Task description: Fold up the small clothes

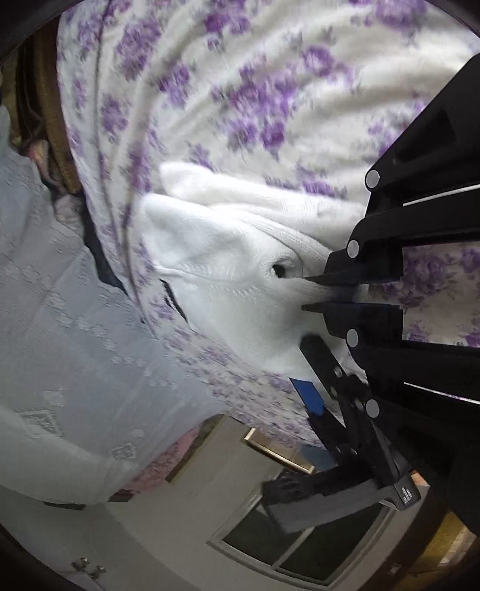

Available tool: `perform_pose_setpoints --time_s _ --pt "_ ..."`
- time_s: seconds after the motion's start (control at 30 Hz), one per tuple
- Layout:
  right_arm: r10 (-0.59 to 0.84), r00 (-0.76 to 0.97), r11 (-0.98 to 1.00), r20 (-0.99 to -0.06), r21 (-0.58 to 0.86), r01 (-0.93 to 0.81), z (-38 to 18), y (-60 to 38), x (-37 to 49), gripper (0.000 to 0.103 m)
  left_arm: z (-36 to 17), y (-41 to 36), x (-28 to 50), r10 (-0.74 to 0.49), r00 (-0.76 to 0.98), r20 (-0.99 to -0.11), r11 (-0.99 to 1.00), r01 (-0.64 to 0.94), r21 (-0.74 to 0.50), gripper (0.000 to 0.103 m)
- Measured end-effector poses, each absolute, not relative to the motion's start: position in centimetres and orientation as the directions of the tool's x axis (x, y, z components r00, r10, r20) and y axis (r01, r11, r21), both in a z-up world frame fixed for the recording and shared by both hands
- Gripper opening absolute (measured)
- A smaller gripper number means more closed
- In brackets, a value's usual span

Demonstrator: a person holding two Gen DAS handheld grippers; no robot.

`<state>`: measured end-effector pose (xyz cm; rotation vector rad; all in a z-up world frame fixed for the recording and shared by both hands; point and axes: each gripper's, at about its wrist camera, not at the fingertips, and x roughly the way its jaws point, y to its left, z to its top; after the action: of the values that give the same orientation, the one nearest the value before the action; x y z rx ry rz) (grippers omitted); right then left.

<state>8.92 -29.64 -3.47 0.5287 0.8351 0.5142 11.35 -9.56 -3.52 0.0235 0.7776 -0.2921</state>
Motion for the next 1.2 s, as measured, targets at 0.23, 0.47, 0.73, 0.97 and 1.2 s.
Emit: perform_pose_setpoints --time_s 0.23,0.47,0.73,0.97,1.2 --pt "0.581 0.493 0.794 -0.647 0.584 -0.169 -7.0 -29.8 10.1 0.007 -3.8 -8.0 13.5 -0.101 0.688 -0.718 0.993 0.115 -0.029 0.091" --pt "0.551 0.57 0.804 -0.61 0.572 -0.165 -3.1 -30.8 9.7 0.014 -6.7 -7.5 16.2 -0.15 0.584 -0.798 0.986 0.15 -0.076 0.099" --pt "0.49 0.644 0.843 -0.588 0.506 -0.18 0.9 -27.4 14.8 0.02 -3.0 -7.6 15.3 -0.176 0.643 -0.745 0.977 0.205 -0.054 0.093" --pt "0.445 0.628 0.86 -0.639 0.5 -0.101 -5.0 -26.6 19.9 0.024 -5.6 -6.5 20.0 -0.192 0.624 -0.758 0.98 0.157 -0.119 0.098" --pt "0.514 0.62 0.779 -0.593 0.625 -0.047 -5.4 -29.1 20.1 0.019 -7.1 -6.3 20.4 -0.263 0.614 -0.744 0.965 0.163 -0.207 0.099"
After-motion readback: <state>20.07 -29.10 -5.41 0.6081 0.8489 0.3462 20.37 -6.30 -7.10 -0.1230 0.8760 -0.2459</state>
